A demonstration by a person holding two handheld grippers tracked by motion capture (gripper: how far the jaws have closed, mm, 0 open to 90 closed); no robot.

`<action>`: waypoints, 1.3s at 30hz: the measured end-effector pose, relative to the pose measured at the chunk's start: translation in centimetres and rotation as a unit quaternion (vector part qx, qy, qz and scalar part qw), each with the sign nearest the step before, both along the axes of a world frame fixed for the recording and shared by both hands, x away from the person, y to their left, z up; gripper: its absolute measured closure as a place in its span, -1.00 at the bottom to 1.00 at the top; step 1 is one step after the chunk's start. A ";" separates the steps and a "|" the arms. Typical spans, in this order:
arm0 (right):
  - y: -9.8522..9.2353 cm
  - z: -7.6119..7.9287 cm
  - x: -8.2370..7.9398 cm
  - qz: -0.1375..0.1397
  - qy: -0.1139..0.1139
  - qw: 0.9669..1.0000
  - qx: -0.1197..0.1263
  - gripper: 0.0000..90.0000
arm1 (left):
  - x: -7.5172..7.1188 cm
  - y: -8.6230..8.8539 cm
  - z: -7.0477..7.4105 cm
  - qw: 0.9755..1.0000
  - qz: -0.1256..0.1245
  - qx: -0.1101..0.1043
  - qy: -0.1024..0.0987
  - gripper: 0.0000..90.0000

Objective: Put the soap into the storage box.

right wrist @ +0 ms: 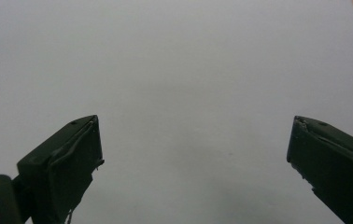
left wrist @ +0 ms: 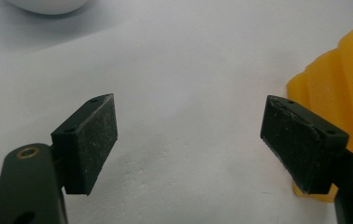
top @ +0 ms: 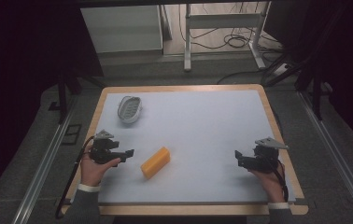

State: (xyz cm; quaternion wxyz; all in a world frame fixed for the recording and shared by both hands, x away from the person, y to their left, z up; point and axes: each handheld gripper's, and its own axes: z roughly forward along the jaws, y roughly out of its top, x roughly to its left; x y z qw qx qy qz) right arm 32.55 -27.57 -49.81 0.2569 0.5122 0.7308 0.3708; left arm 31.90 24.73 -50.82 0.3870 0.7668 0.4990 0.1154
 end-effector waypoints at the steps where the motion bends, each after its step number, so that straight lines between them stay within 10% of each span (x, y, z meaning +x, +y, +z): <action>1: -0.1 0.0 0.0 -0.002 -0.002 1.000 -0.001 -0.93 | 0.0 0.0 -0.1 1.000 0.002 0.001 0.001 -0.57; 23: -2.9 0.6 -0.7 -0.018 -0.005 1.000 0.004 -0.90 | -0.5 -0.2 0.6 1.000 0.002 0.004 -0.006 -0.56; 39: -3.6 0.7 -0.6 -0.019 -0.007 1.000 0.010 -0.90 | -0.6 -0.8 4.4 0.999 -0.036 0.015 0.008 -0.62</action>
